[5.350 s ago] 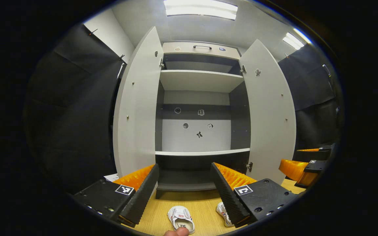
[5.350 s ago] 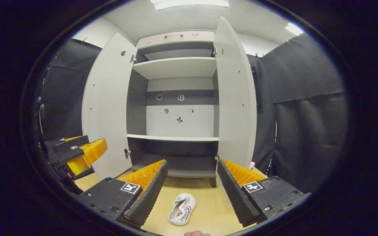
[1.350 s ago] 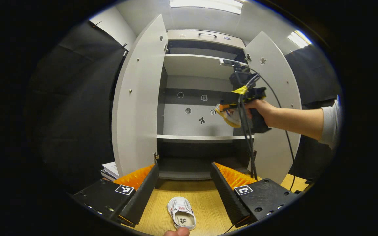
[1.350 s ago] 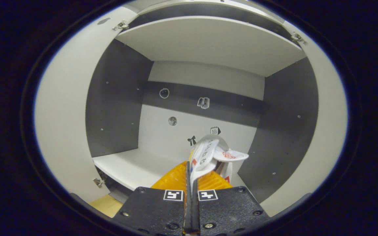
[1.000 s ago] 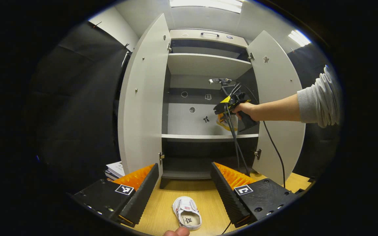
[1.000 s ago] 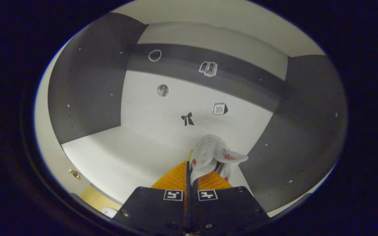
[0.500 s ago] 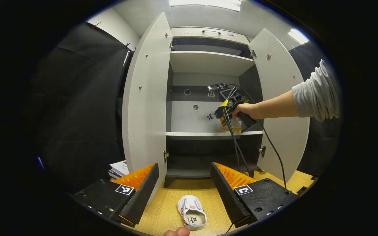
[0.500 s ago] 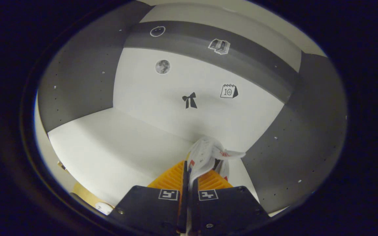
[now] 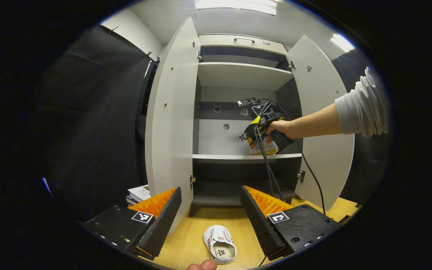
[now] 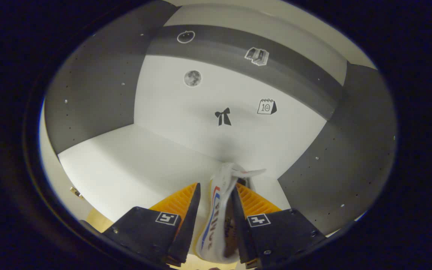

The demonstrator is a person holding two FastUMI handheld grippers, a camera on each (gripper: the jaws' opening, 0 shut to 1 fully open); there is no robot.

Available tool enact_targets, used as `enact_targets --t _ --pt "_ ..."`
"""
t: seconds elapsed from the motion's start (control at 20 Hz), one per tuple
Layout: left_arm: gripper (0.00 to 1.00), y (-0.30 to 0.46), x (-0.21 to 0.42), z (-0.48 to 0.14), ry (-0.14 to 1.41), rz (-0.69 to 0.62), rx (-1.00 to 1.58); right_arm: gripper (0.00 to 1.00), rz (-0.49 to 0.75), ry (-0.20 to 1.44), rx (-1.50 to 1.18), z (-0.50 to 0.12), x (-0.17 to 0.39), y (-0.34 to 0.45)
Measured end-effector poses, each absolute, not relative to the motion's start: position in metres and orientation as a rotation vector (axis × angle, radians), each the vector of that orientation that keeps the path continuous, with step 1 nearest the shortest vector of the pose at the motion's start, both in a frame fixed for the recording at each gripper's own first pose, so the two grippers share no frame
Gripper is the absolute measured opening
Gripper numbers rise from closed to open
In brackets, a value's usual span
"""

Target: Grab one shoe with the right hand and put it into the shoe cabinet, grab the other shoe with the left hand and put it into the shoe cabinet; then close the right door with the right hand and the left door with the left hand.

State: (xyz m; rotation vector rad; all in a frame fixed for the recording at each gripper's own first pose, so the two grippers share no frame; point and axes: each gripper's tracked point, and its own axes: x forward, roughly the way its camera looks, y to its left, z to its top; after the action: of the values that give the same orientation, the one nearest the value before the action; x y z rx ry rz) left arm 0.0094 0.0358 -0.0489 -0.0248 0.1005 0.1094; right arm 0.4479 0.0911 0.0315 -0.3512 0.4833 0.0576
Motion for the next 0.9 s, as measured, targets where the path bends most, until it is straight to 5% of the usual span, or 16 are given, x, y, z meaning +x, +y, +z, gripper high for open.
enact_targets --t 0.1,0.4,0.9 --pt "0.95 0.036 0.009 -0.048 0.094 0.111 -0.026 0.46 0.065 0.407 -0.327 0.058 0.432 0.096" --pt "0.95 0.03 0.012 -0.044 0.065 0.065 -0.032 0.61 0.114 0.204 -0.284 0.109 0.354 0.091" --pt "0.95 0.021 0.008 -0.047 0.067 -0.025 -0.028 0.65 0.077 0.086 -0.131 0.041 0.178 0.048"
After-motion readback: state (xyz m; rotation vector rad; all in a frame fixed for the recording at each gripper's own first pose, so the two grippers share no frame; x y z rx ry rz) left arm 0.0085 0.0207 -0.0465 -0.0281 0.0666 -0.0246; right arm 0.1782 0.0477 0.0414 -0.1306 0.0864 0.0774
